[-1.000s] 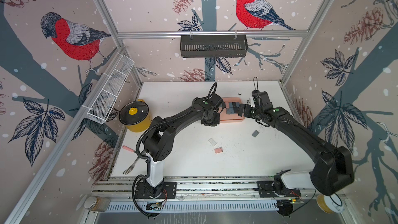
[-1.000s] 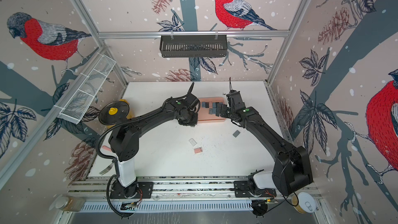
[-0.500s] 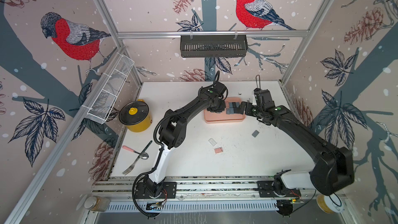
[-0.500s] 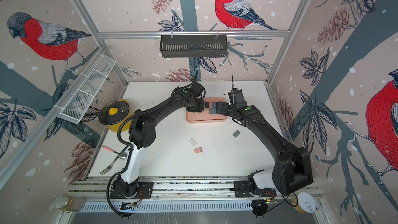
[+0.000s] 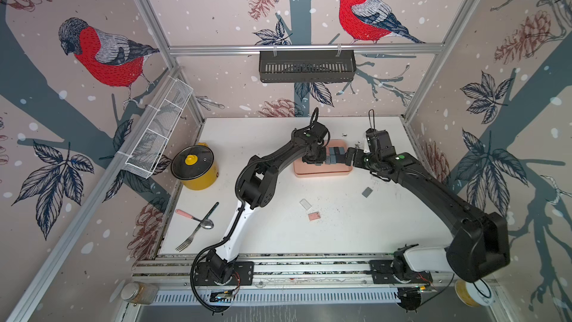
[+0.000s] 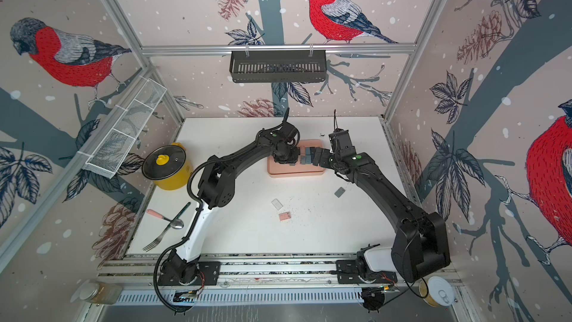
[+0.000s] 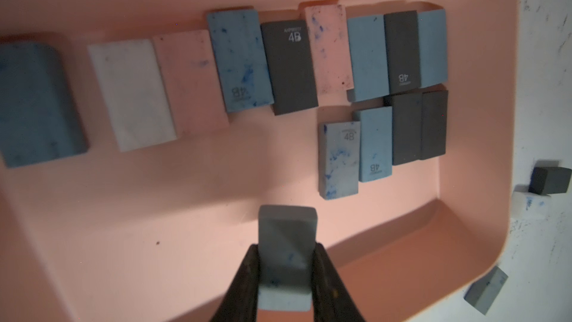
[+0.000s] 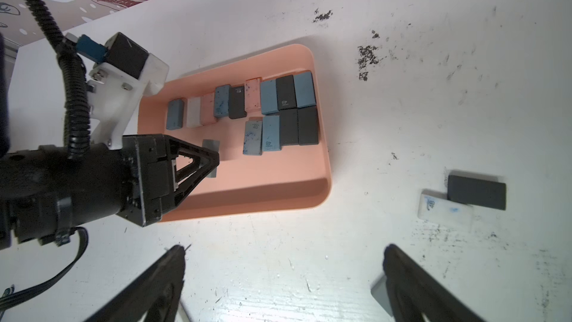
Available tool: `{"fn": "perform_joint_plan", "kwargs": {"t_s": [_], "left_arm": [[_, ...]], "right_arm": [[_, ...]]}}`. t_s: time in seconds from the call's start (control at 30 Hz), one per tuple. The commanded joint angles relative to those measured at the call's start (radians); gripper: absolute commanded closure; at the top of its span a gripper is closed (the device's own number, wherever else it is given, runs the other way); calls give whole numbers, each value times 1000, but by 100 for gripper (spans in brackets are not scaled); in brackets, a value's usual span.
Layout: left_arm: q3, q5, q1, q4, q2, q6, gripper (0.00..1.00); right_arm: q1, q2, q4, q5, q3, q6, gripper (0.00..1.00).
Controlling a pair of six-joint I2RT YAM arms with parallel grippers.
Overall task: Put the eraser in the storage box
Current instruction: Place the eraser in the storage box.
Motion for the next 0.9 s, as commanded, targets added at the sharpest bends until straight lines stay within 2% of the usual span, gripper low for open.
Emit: {"fn": "perform_joint_plan", "kwargs": {"t_s": [0.0, 0.87], "left_arm": [[29, 7, 2, 20, 25, -17, 71], [79, -1, 7, 69, 105, -35, 69]], "right_arm": [[-1, -9, 0, 2, 0, 15, 1], [-1, -34, 3, 2, -31, 25, 1]]}}
